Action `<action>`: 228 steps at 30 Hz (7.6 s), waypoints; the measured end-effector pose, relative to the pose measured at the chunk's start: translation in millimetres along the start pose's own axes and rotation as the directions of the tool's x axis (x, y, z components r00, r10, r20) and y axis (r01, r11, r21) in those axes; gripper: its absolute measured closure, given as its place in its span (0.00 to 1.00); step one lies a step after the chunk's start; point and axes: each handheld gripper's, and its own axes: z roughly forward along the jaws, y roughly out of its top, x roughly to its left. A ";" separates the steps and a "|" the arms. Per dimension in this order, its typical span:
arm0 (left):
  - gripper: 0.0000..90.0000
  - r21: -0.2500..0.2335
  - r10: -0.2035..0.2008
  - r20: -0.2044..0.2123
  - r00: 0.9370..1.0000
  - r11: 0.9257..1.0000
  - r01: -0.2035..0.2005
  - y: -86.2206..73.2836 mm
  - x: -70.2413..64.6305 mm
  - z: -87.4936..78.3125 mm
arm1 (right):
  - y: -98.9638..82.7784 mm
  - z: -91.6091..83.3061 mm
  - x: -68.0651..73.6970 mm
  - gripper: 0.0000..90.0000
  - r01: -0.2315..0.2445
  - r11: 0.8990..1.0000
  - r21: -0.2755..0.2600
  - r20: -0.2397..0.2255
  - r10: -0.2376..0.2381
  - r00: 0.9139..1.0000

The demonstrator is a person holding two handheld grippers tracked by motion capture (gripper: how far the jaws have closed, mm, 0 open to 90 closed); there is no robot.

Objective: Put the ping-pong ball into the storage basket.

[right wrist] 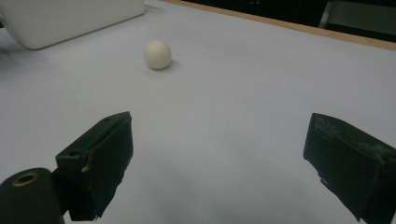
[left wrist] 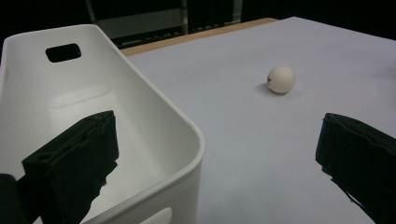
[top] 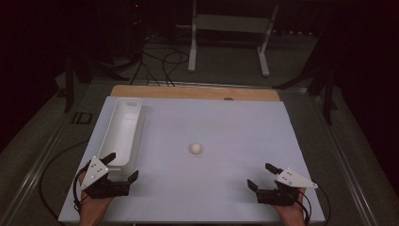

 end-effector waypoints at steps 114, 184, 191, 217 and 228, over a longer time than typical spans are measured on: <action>0.00 0.015 0.022 -0.010 1.000 1.000 -0.022 -1.2 -5.6 2.0 | 117.3 76.2 17.6 0.08 0.043 0.965 0.260 -0.031 -0.037 0.999; 0.00 0.028 0.019 0.002 1.000 0.999 -0.019 -2.8 -5.2 3.0 | 162.2 140.6 18.6 0.08 0.170 0.925 0.339 -0.132 -0.132 0.982; 0.00 0.027 0.018 0.004 1.000 0.999 -0.018 -2.9 -4.9 3.0 | 161.4 148.1 19.8 0.08 0.181 0.921 0.346 -0.155 -0.134 0.979; 0.00 0.034 0.017 0.010 1.000 0.999 -0.018 -3.3 -4.7 3.4 | 157.5 164.8 21.8 0.08 0.193 0.904 0.382 -0.178 -0.133 0.975; 0.00 0.030 0.017 0.009 1.000 0.999 -0.017 -3.7 -4.5 3.4 | 156.0 170.6 23.4 0.08 0.197 0.897 0.397 -0.180 -0.134 0.974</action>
